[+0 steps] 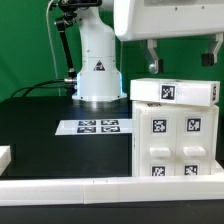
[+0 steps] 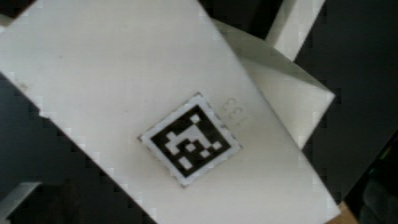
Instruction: Assemble cabinet
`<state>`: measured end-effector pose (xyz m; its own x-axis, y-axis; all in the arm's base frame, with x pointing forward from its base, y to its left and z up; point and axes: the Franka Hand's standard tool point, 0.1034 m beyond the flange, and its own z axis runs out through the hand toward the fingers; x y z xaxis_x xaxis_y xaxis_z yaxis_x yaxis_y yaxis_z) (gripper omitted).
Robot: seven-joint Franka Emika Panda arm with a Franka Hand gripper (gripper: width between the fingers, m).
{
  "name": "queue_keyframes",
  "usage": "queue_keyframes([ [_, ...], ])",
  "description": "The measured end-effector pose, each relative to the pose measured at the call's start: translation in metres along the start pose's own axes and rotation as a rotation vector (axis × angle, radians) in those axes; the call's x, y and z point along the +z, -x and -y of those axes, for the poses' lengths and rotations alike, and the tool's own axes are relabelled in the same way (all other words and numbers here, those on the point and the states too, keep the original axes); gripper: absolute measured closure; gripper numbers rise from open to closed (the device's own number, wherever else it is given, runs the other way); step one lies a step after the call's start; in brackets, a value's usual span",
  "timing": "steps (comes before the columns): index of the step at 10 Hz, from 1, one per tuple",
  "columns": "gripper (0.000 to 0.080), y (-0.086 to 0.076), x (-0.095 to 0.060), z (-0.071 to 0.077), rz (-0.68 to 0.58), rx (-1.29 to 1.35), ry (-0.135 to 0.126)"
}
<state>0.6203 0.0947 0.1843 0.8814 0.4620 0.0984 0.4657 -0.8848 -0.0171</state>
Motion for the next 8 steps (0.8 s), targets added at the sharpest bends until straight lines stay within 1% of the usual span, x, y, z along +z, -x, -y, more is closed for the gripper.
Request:
queue_keyframes([
  [1, 0.0003, 0.002, 0.002, 0.001, 0.013, -0.074, -0.002],
  [5, 0.0003, 0.006, 0.011, -0.002, 0.041, -0.311, 0.012],
  [6, 0.0003, 0.008, 0.015, -0.003, 0.051, -0.379, 0.014],
  [8, 0.0003, 0.011, 0.028, -0.007, 0.064, -0.39, 0.021],
])
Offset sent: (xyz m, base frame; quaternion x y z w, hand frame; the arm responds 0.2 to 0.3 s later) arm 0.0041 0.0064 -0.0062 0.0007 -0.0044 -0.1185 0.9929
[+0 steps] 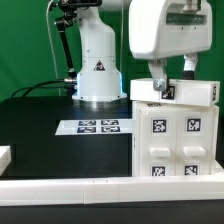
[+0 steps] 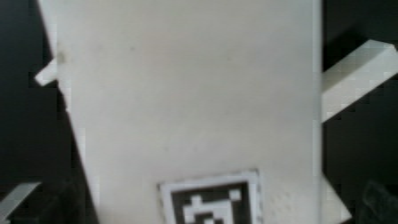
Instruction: Assemble cabinet
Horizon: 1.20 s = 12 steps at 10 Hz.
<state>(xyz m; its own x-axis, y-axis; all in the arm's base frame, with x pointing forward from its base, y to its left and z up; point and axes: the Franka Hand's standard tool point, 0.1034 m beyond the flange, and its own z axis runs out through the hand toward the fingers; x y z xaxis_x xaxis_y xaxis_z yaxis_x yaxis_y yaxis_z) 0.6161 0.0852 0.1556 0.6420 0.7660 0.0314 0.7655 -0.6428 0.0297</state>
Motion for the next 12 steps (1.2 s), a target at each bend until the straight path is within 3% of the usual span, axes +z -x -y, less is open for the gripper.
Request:
queue_keyframes([
  [1, 0.0003, 0.0007, 0.0059, 0.0003, 0.007, 0.019, -0.002],
  [3, 0.0259, 0.002, 0.0071, -0.0007, 0.009, 0.024, -0.003],
  [7, 0.026, 0.0041, 0.0085, -0.0009, 0.01, 0.107, -0.006],
  [12, 0.0259, 0.0038, 0.0097, 0.0008, -0.022, 0.601, 0.016],
])
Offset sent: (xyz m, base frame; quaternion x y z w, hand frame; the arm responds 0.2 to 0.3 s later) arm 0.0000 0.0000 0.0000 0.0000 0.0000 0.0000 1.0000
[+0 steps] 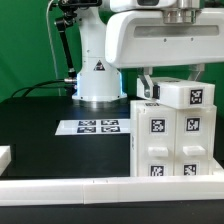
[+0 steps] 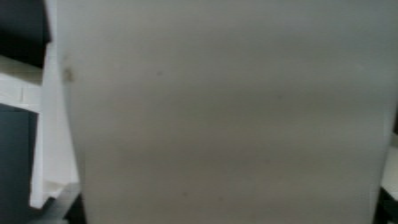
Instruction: Assemble cabinet
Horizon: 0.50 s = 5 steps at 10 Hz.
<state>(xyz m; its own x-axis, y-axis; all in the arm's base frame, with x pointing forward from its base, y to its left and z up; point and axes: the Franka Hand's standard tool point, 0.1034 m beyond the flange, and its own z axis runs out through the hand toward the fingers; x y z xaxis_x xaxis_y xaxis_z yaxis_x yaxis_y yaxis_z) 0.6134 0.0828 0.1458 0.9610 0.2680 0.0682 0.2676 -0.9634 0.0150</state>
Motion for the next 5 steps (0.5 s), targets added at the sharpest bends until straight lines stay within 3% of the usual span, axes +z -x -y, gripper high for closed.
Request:
queue_keyframes([
  [5, 0.0259, -0.0006, 0.0008, 0.0025, -0.018, 0.537, 0.0],
])
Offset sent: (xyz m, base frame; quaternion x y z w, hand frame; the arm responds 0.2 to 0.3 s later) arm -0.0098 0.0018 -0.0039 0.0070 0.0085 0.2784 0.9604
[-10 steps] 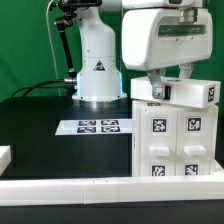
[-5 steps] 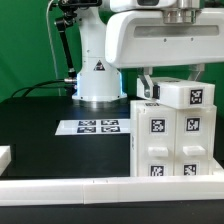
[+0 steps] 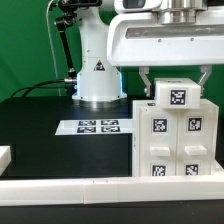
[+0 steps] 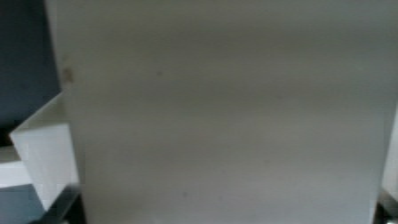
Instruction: Assemble cabinet
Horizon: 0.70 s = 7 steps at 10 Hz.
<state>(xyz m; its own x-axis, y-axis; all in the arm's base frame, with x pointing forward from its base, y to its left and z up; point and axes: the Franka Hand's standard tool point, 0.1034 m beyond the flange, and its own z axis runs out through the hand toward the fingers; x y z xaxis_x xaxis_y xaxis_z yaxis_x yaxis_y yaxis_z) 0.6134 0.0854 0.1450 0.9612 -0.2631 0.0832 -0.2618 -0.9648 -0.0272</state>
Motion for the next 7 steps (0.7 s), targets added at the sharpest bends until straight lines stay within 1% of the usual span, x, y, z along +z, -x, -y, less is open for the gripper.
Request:
queue_keyframes([
  [7, 0.0259, -0.0006, 0.0006, 0.002, -0.009, 0.608, -0.006],
])
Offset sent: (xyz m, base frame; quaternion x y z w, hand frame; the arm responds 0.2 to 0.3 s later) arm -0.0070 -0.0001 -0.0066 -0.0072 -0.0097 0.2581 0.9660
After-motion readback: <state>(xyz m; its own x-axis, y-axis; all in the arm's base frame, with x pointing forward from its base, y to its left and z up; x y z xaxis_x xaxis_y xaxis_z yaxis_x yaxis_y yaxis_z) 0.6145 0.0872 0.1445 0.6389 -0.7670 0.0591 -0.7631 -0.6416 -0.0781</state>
